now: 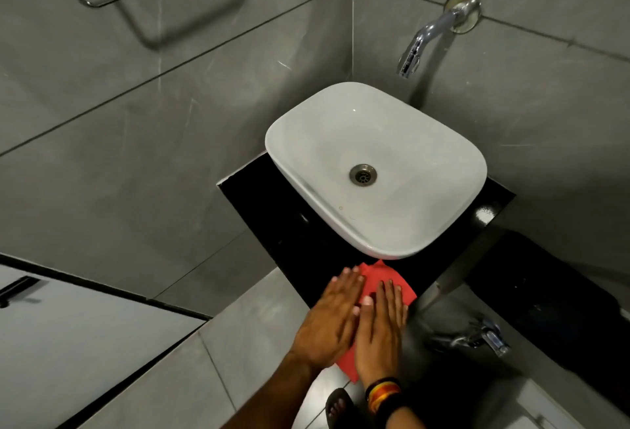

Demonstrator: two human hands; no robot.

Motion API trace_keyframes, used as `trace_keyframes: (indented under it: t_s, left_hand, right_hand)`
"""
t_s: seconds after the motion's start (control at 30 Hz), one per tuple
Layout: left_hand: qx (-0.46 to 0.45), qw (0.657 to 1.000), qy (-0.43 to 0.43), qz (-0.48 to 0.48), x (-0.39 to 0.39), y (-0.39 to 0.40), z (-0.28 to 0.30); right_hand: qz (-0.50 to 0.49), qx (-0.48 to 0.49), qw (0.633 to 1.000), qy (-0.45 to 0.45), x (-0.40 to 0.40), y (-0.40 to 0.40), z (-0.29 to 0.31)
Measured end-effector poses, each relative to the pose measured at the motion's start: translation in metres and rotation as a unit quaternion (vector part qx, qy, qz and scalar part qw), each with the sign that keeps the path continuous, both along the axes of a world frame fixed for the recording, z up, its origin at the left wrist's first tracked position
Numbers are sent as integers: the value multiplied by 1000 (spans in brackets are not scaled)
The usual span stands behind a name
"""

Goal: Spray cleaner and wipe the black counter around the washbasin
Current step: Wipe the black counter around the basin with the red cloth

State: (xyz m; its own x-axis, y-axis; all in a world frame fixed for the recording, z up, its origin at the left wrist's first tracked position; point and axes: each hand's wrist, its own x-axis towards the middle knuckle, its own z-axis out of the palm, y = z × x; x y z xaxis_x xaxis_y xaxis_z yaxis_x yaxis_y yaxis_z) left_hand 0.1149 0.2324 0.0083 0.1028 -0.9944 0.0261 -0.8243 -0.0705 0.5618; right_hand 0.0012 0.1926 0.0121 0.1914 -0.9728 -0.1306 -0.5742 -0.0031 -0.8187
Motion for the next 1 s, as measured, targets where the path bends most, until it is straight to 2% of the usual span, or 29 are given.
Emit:
trace_keyframes:
  t_s: [0.07, 0.1, 0.2, 0.3, 0.4, 0.5, 0.63, 0.77, 1.0]
  left_hand:
    - [0, 995, 14, 98, 20, 16, 1]
    - [6, 994, 0, 111, 31, 23, 2]
    - [28, 996, -54, 73, 50, 29, 3]
    - [41, 998, -48, 21, 44, 14, 7]
    - [49, 997, -23, -53, 21, -6, 5]
    - [35, 997, -8, -67, 7, -24, 1]
    - [0, 991, -37, -128, -8, -42, -5]
    - [-4, 984, -75, -161, -24, -59, -12]
    - [13, 985, -79, -152, -27, -67, -21]
  right_hand:
    - [10, -12, 995, 102, 18, 0, 3]
    - [21, -25, 988, 153, 27, 1, 5]
    - [75, -88, 958, 261, 33, 7, 1]
    - [129, -154, 941, 272, 15, 0, -11]
    - [158, -167, 933, 276, -8, -19, -17]
    - [106, -142, 948, 265, -25, -54, -18]
    - [34, -92, 968, 232, -44, -128, -12]
    - [29, -85, 967, 237, -58, -203, -10]
    - [-7, -76, 959, 271, -66, -288, -10]
